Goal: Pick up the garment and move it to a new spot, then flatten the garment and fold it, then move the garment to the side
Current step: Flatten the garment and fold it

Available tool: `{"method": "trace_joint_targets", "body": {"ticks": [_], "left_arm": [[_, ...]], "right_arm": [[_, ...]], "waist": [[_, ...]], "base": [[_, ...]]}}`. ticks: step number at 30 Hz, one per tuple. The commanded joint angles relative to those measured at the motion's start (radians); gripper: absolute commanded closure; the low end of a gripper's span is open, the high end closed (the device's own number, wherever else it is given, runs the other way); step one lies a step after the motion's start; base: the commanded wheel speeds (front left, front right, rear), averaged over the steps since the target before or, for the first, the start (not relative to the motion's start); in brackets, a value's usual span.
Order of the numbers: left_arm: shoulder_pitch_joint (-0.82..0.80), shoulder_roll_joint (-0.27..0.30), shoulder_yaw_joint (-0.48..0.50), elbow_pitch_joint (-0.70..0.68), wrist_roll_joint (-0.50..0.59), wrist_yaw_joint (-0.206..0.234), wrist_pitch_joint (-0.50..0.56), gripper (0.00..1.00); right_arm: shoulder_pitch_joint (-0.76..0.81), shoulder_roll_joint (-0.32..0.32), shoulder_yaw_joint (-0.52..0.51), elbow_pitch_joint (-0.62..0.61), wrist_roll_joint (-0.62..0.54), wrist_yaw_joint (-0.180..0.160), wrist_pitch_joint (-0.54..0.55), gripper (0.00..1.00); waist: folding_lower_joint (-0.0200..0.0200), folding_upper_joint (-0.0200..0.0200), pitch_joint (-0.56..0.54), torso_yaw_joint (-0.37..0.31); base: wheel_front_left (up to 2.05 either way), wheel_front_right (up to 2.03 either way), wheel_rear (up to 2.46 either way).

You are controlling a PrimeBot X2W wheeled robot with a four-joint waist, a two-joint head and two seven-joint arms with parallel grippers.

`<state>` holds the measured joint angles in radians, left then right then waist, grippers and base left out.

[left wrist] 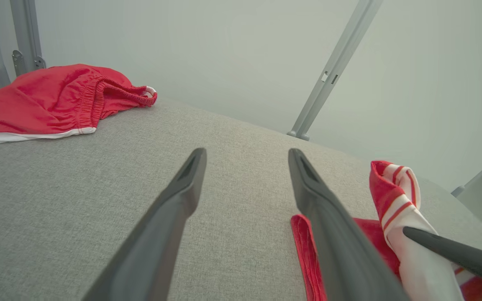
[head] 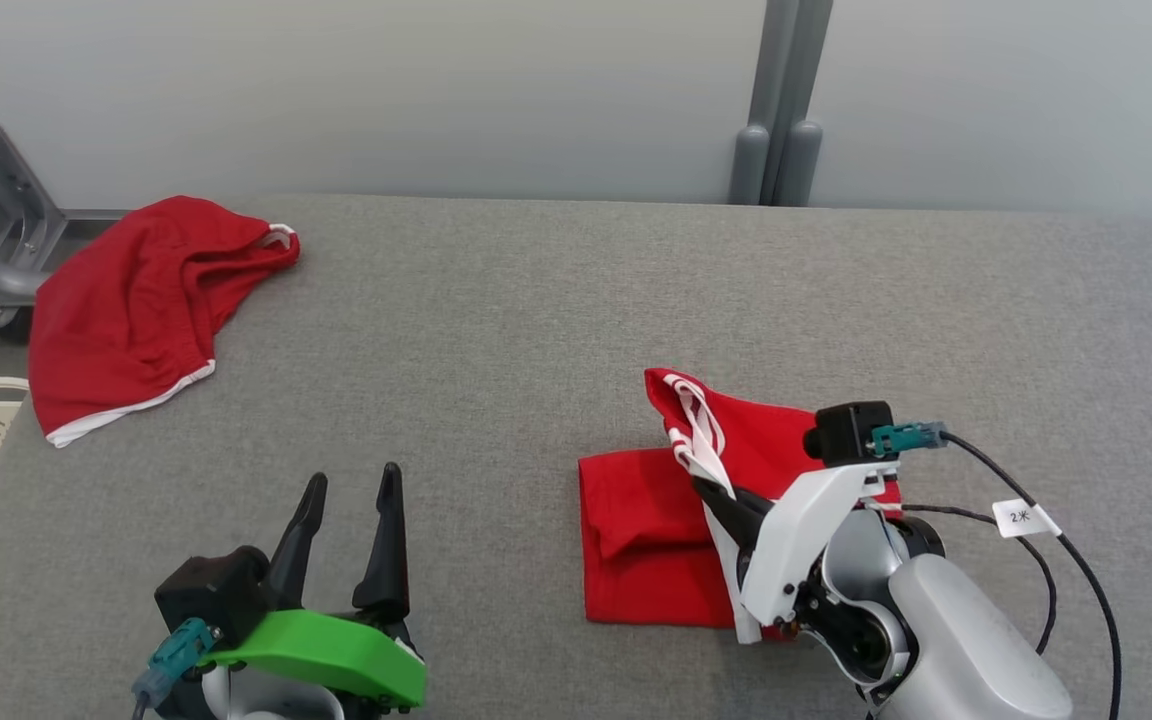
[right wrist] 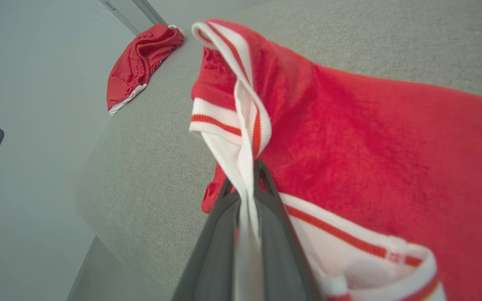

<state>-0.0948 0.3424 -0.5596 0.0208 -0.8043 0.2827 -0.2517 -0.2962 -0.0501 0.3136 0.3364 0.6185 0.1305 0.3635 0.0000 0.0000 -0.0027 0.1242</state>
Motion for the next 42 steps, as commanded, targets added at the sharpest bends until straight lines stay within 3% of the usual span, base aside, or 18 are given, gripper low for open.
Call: {"method": "trace_joint_targets", "body": {"ticks": [1,14,15,16,18,20,21,31,42], "left_arm": [[-0.016,0.002,-0.005,-0.003,0.010,-0.001,0.002,0.00],[-0.014,-0.001,-0.013,0.005,0.005,-0.002,0.007,0.00],[-0.014,-0.001,-0.013,0.006,0.004,-0.001,0.007,0.00],[-0.014,-0.001,-0.013,0.006,0.003,-0.002,0.007,0.00],[-0.015,-0.001,-0.013,0.006,0.002,-0.003,0.006,0.00],[-0.018,-0.001,-0.014,0.007,0.001,-0.004,0.006,0.00],[-0.019,-0.001,-0.014,0.008,0.000,-0.004,0.007,0.00],[-0.007,0.000,-0.011,0.010,-0.005,0.002,0.005,0.00],[0.007,0.006,-0.007,-0.012,0.002,0.013,0.001,0.00]], "right_arm": [[-0.030,-0.002,0.023,0.054,0.025,0.000,-0.035,1.00],[-0.154,-0.002,0.162,0.327,0.122,0.000,-0.152,0.99],[-0.164,-0.001,0.176,0.341,0.134,0.000,-0.159,0.84],[-0.172,-0.001,0.190,0.351,0.148,0.000,-0.165,0.61],[-0.191,-0.001,0.221,0.367,0.177,0.000,-0.179,0.32],[-0.206,-0.002,0.247,0.385,0.207,0.000,-0.193,0.05],[-0.216,-0.002,0.264,0.393,0.215,0.000,-0.205,0.00],[-0.312,-0.002,0.335,0.425,0.299,0.000,-0.335,0.00],[-0.371,-0.002,0.227,0.518,0.207,0.000,-0.460,0.00]], "waist": [[0.0000,0.0000,-0.003,0.030],[0.0000,0.0000,-0.006,0.073],[0.0000,0.0000,-0.007,0.073],[0.0000,0.0000,-0.007,0.073],[0.0000,0.0000,-0.008,0.072],[0.0000,0.0000,-0.008,0.071],[0.0000,0.0000,-0.009,0.070],[0.0000,0.0000,-0.021,0.054],[0.0000,0.0000,-0.022,0.001]], "base": [[0.00,0.00,0.00],[0.00,0.00,0.00],[0.00,0.00,0.00],[0.00,0.00,0.00],[0.00,0.00,0.00],[0.00,0.00,0.00],[0.00,0.00,0.00],[0.00,0.00,0.00],[0.00,0.00,0.00]]}}
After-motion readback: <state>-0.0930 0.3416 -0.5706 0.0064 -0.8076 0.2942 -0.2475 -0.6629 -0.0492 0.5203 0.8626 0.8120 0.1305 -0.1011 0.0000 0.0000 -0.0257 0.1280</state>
